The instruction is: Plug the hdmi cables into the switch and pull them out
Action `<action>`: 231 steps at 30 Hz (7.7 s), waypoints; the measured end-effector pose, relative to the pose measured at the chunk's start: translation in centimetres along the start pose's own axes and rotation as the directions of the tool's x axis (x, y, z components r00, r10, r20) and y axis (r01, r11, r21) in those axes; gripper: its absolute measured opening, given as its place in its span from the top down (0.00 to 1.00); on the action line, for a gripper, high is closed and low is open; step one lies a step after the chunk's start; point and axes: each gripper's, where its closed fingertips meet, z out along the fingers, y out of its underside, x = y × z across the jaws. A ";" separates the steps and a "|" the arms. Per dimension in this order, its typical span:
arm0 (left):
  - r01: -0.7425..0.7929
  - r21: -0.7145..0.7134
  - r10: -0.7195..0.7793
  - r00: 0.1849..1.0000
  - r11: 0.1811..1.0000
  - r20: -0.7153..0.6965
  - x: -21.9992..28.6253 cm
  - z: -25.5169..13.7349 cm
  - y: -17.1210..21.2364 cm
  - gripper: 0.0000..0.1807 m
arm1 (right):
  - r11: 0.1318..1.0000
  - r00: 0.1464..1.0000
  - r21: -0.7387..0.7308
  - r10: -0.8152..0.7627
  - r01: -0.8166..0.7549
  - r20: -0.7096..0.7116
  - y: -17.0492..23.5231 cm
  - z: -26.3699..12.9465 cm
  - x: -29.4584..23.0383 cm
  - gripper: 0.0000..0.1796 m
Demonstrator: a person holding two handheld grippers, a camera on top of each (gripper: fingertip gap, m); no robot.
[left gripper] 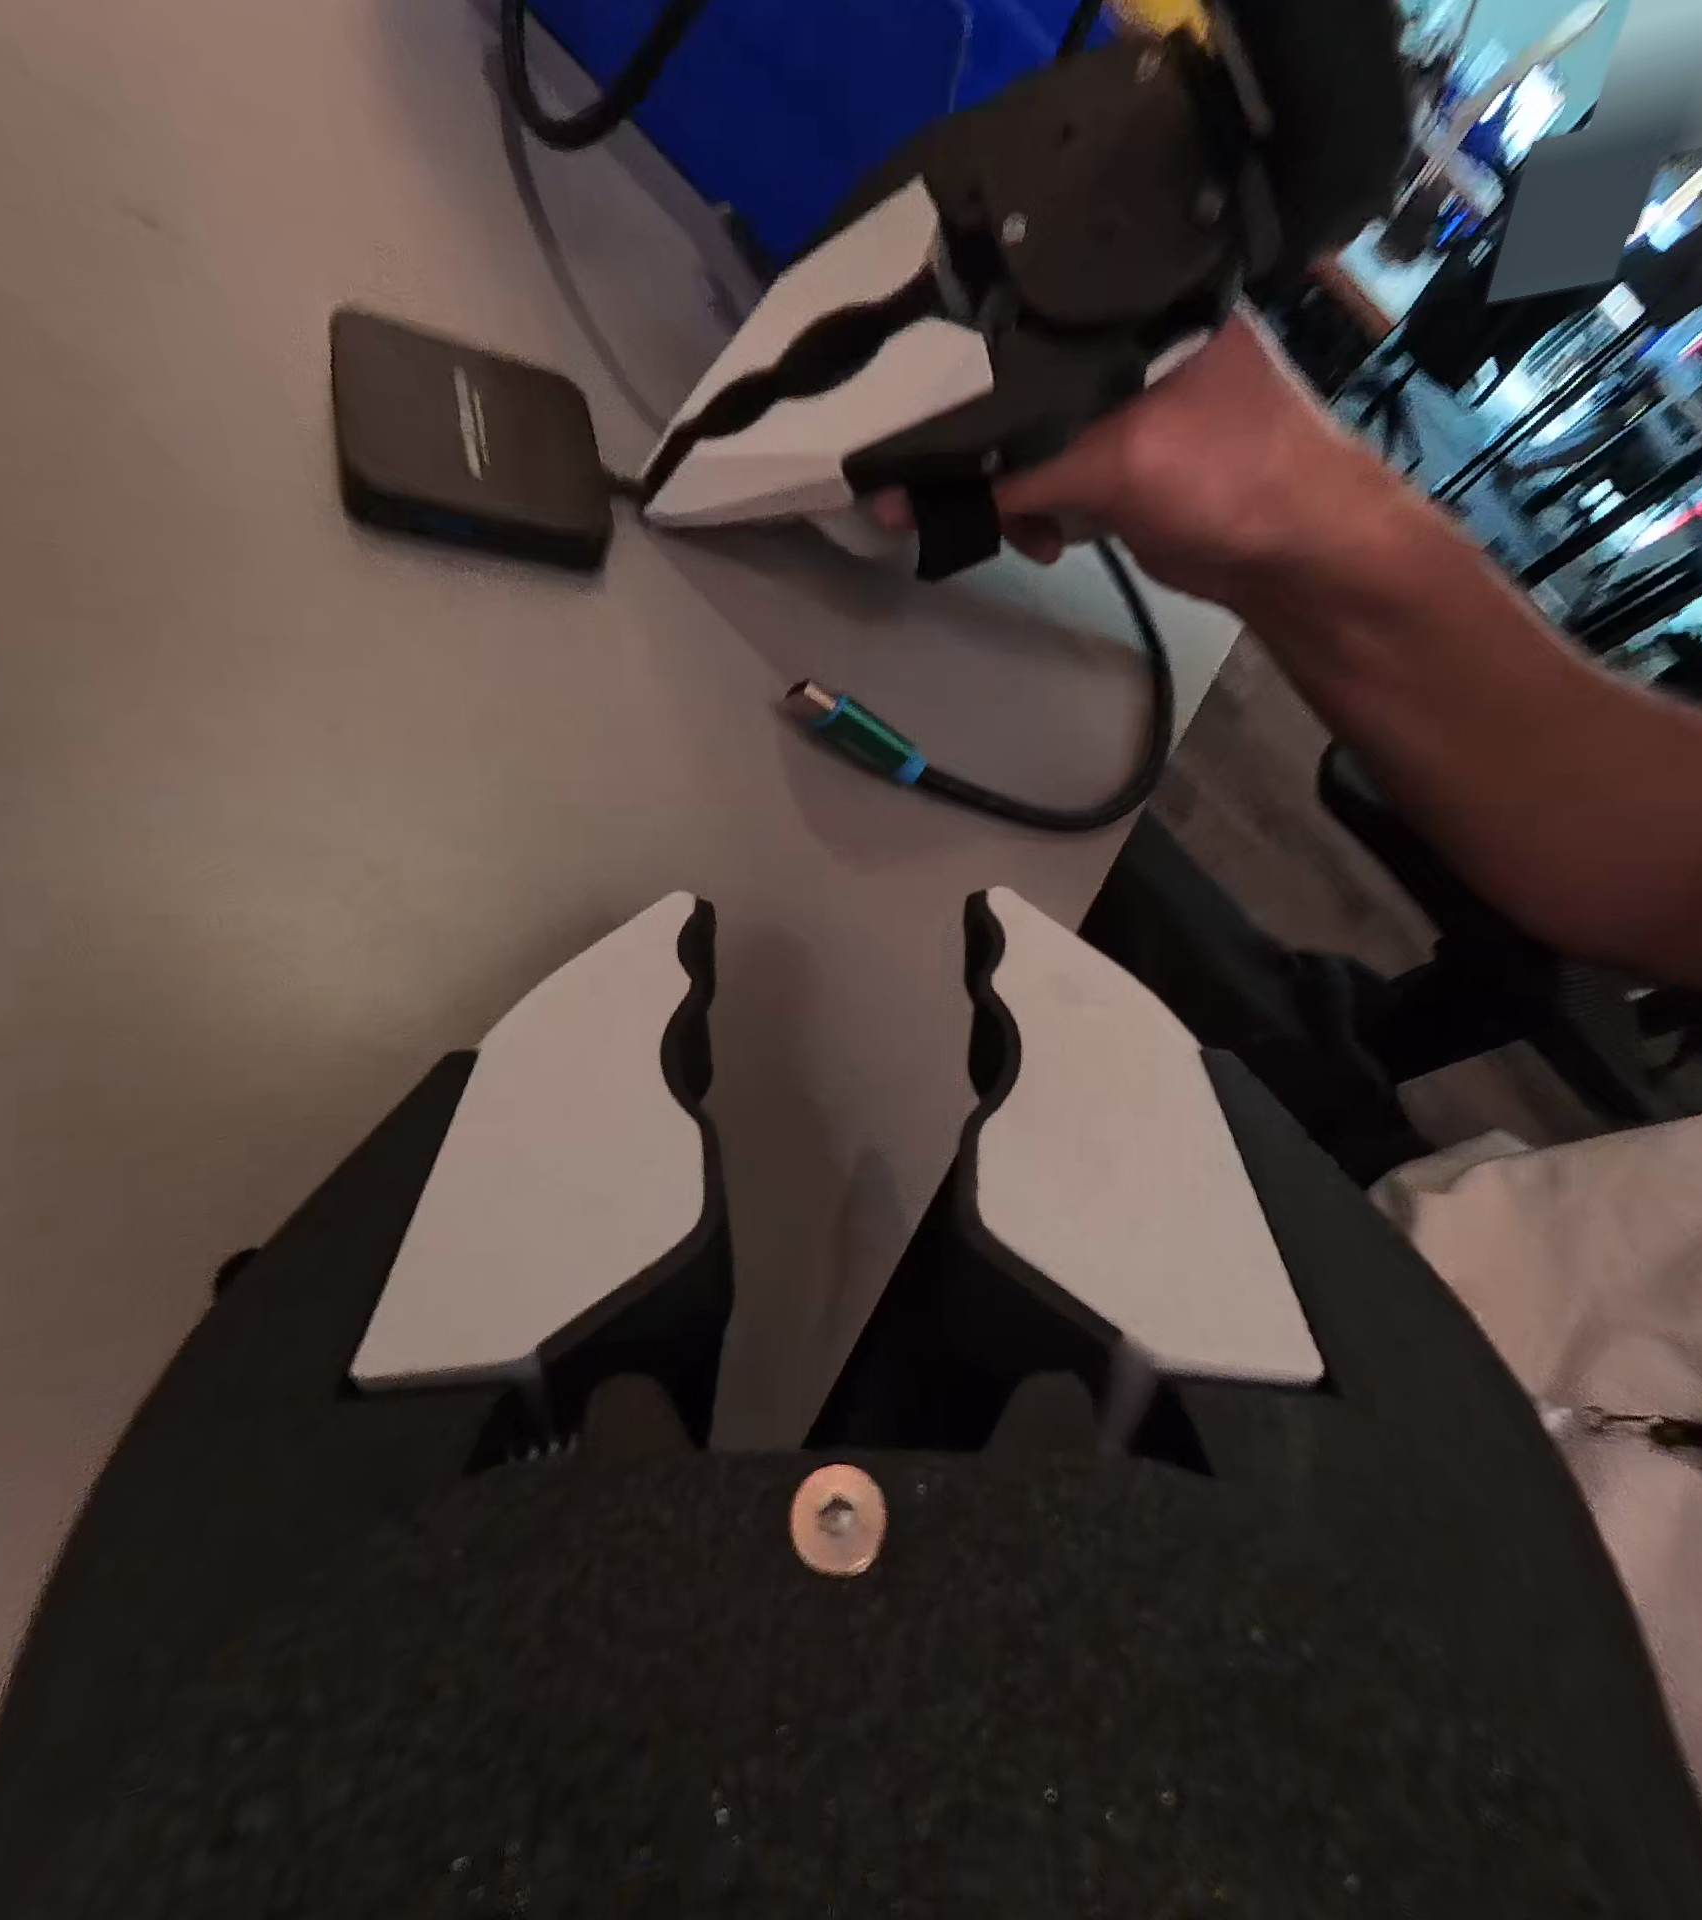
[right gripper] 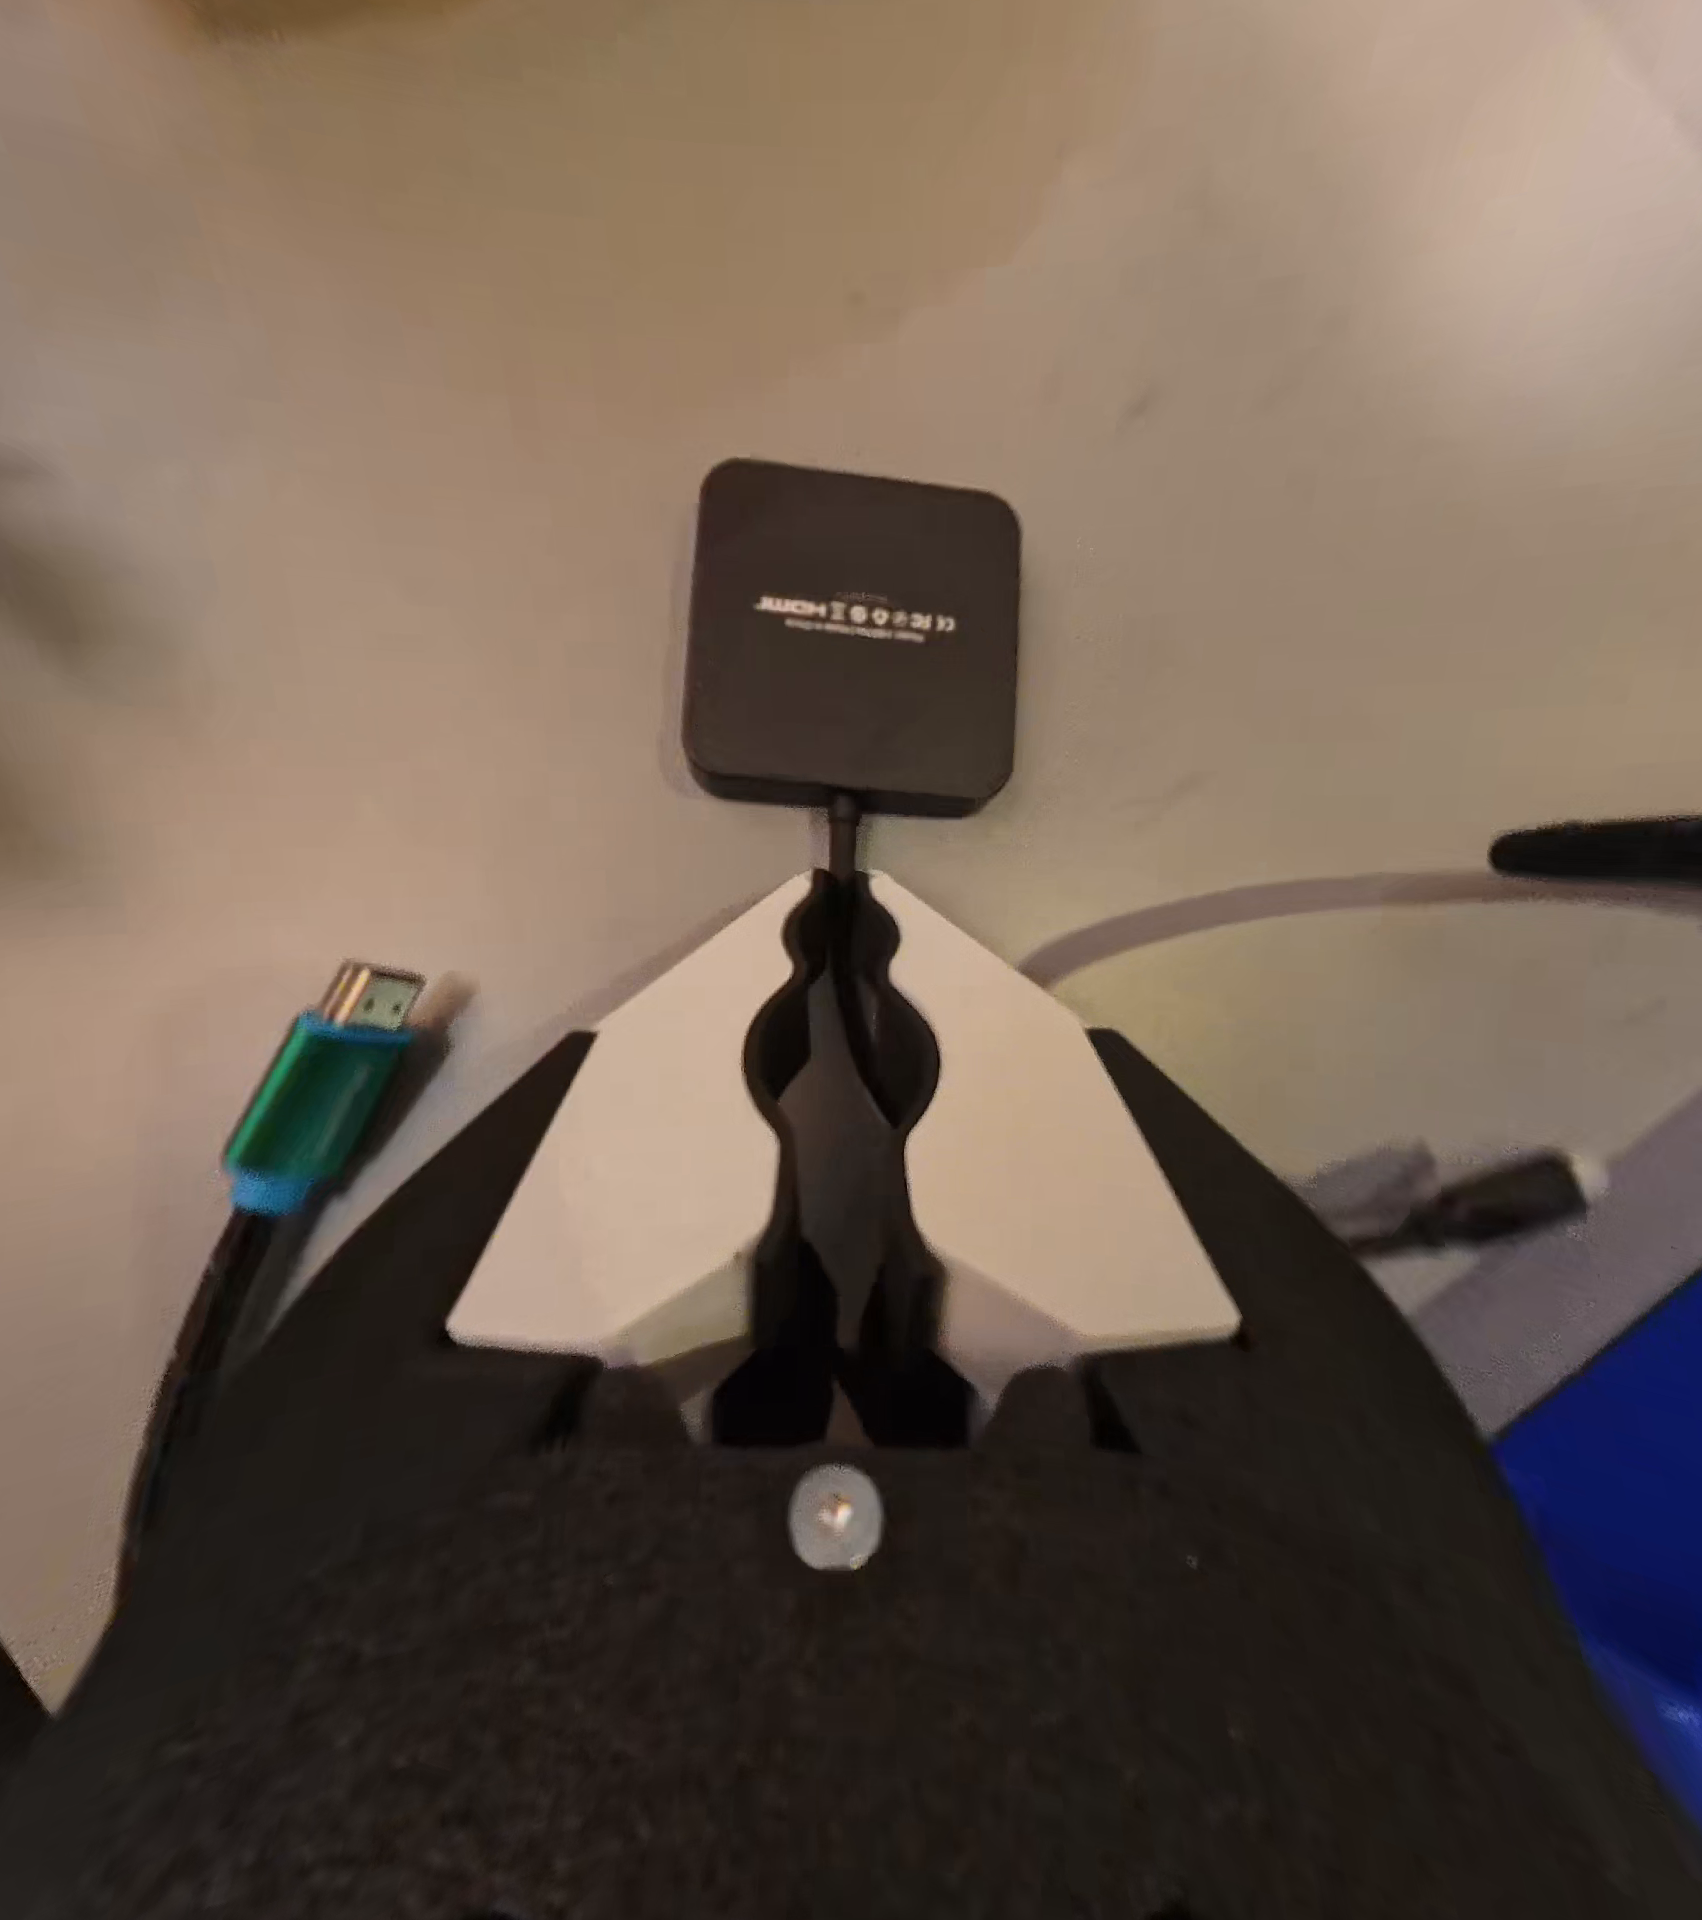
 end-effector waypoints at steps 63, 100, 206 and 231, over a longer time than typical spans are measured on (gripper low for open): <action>-0.933 -0.007 0.793 0.302 0.360 0.529 -2.8 3.7 -10.9 0.92 | 0.861 0.968 0.449 0.179 -0.241 0.176 2.3 -11.9 -3.6 0.75; -0.814 0.110 0.609 0.509 0.570 0.608 -6.2 0.5 -12.3 0.93 | 0.729 0.519 0.133 -0.336 0.672 -0.786 -2.5 -19.5 -0.3 0.97; -0.944 -0.302 0.890 -0.023 0.130 0.456 -2.1 5.9 -7.8 0.92 | 0.800 0.997 0.598 0.002 0.044 -0.076 -3.5 -16.7 -7.1 0.92; -0.952 -0.161 0.849 0.145 0.259 0.508 1.1 6.4 -7.9 0.92 | 0.615 0.928 0.696 0.229 -0.371 0.293 -5.5 -12.1 -4.9 0.85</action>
